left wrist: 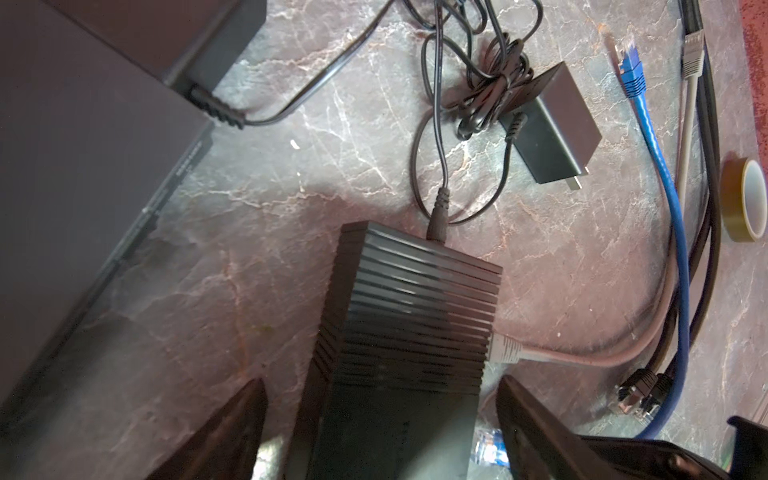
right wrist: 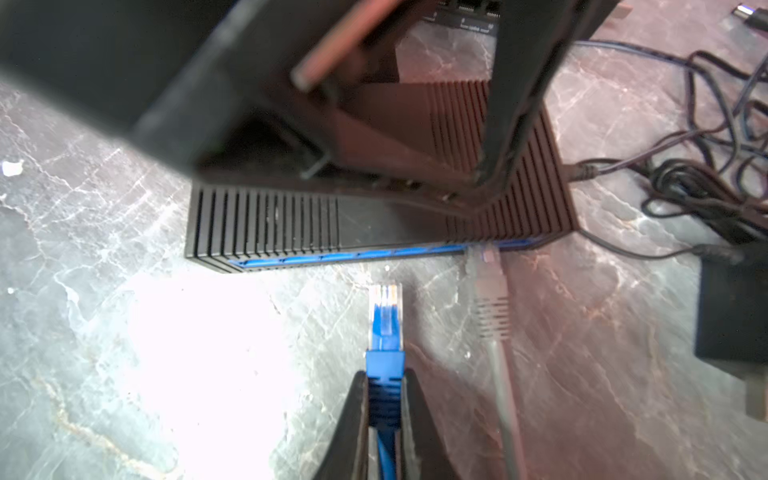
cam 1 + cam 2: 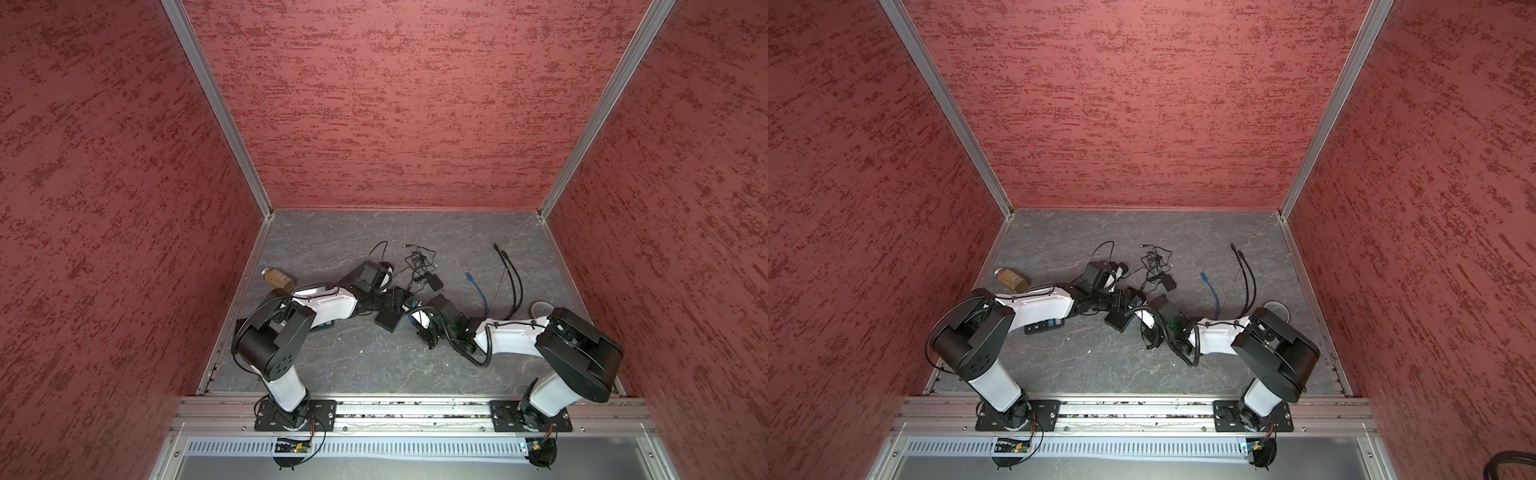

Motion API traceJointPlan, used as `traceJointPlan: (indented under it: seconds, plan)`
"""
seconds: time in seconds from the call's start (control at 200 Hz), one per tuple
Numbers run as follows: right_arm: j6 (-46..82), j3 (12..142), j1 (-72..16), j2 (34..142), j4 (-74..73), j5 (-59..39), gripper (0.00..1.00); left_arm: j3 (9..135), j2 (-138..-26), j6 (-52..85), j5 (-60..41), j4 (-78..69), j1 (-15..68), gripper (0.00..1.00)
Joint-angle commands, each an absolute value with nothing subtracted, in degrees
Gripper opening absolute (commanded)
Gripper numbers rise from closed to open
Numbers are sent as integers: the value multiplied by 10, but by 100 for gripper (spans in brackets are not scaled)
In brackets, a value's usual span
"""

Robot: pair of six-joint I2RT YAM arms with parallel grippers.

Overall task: Insert the plug into the switch port
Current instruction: 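Carry the blue plug to the switch's ports while the left gripper holds the switch, then push the blue ethernet plug into a blue port while the left gripper holds the switch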

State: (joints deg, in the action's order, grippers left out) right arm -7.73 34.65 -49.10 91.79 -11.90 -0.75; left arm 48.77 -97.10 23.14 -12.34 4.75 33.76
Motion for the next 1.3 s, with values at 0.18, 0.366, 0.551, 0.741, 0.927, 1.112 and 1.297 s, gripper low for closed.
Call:
traceJointPlan:
  seconds: [0.18, 0.366, 0.551, 0.741, 0.927, 1.112, 1.297]
  plan:
    - [-69, 361, -499, 925, -131, 6, 0, 488, -984, 244, -114, 29, 352, 80]
    - [-69, 372, -499, 932, -133, 4, 0, 483, -984, 246, -114, 27, 355, 76]
    - [-70, 382, -500, 941, -129, 1, 0, 477, -986, 248, -116, 22, 355, 72]
    - [-67, 386, -502, 950, -125, 3, 0, 474, -989, 250, -118, 19, 355, 70]
    - [-63, 384, -504, 952, -134, 3, 0, 473, -989, 250, -117, 18, 355, 70]
    - [-67, 392, -505, 955, -152, 5, 0, 470, -992, 251, -121, 17, 355, 69]
    - [-77, 410, -505, 953, -158, 9, 0, 474, -998, 247, -129, 22, 356, 67]
